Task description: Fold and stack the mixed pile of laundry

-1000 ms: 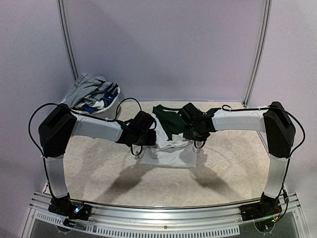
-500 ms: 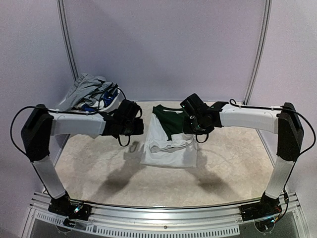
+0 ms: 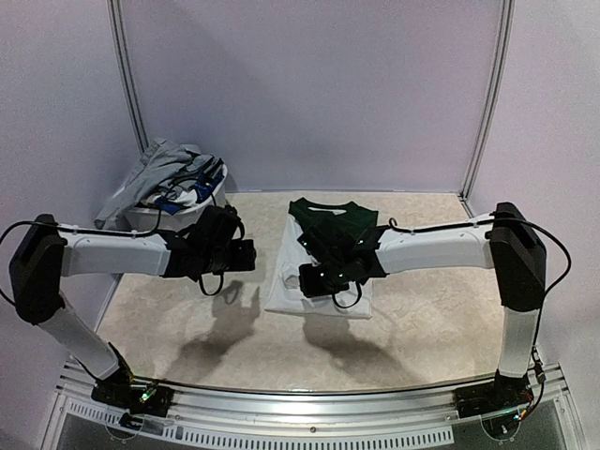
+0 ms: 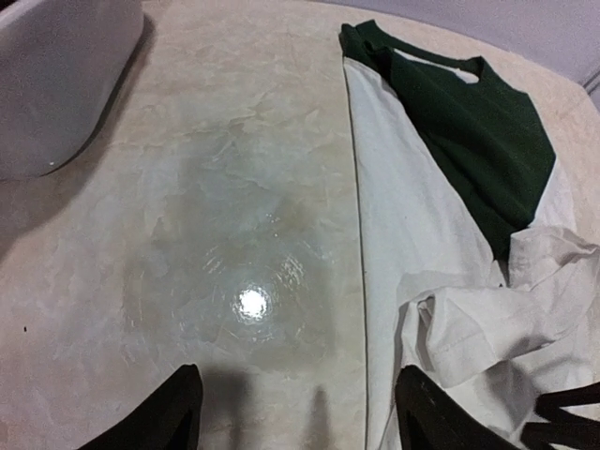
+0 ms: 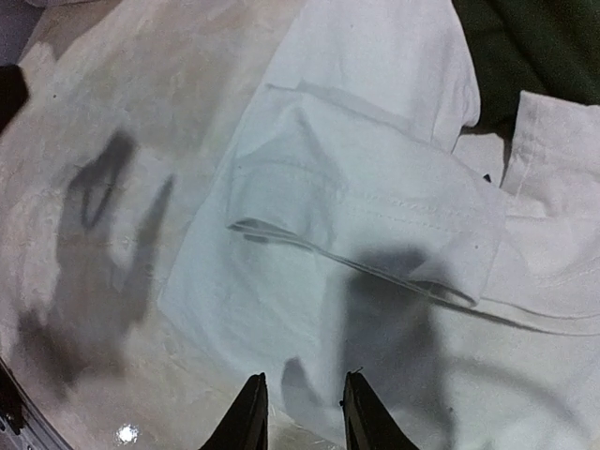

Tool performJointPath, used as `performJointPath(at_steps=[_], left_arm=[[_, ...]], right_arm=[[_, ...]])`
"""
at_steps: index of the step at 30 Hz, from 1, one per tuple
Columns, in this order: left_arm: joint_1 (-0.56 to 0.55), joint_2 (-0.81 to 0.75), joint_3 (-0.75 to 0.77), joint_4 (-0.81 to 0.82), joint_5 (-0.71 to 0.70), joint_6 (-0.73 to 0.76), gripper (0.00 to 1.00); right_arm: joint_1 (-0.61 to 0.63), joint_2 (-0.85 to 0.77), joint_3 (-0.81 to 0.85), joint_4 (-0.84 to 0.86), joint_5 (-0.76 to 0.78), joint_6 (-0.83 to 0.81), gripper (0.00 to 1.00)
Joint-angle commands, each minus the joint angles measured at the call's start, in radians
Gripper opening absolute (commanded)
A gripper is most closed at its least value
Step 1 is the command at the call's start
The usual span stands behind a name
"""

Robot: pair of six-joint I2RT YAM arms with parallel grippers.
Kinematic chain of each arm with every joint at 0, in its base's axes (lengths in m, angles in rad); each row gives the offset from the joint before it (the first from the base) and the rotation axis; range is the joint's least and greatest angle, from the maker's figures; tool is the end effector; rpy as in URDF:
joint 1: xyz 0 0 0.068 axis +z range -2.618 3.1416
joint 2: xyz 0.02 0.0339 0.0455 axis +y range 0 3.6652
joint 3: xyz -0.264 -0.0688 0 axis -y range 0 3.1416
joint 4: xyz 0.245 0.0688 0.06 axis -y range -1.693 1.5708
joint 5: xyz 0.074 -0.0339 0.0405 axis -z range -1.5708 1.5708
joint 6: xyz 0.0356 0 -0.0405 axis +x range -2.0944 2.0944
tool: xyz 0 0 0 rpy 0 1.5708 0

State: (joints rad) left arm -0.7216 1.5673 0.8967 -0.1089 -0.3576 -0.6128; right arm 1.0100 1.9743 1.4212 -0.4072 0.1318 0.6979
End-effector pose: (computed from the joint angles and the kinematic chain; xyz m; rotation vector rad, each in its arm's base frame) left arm 0.2520 -0.2051 0.1968 -0.0483 2.3037 -0.2676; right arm 0.2307 0.3585 0.1891 -0.3505 2.5756 0.5046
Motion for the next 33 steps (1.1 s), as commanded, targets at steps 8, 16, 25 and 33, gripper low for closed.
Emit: performJointPath(at_steps=[8,16,25,33], left_arm=[[0.010,-0.153,-0.086,0.054,-0.016,0.015,0.73],[0.010,-0.206,-0.125,0.064,-0.005,0.016,0.72],[0.010,-0.231,-0.137,0.072,0.015,0.015,0.71],[0.010,-0.266,-0.157,0.069,0.022,0.017,0.71]], right_arm=[[0.001,0.106,0.049,-0.015,0.031,0.027,0.27],[-0.056,0.154,0.062,0.001,0.016,0.014,0.26],[-0.109,0.207,0.145,-0.020,0.002,-0.028,0.25],[-0.160,0.251,0.214,-0.019,-0.004,-0.059,0.25]])
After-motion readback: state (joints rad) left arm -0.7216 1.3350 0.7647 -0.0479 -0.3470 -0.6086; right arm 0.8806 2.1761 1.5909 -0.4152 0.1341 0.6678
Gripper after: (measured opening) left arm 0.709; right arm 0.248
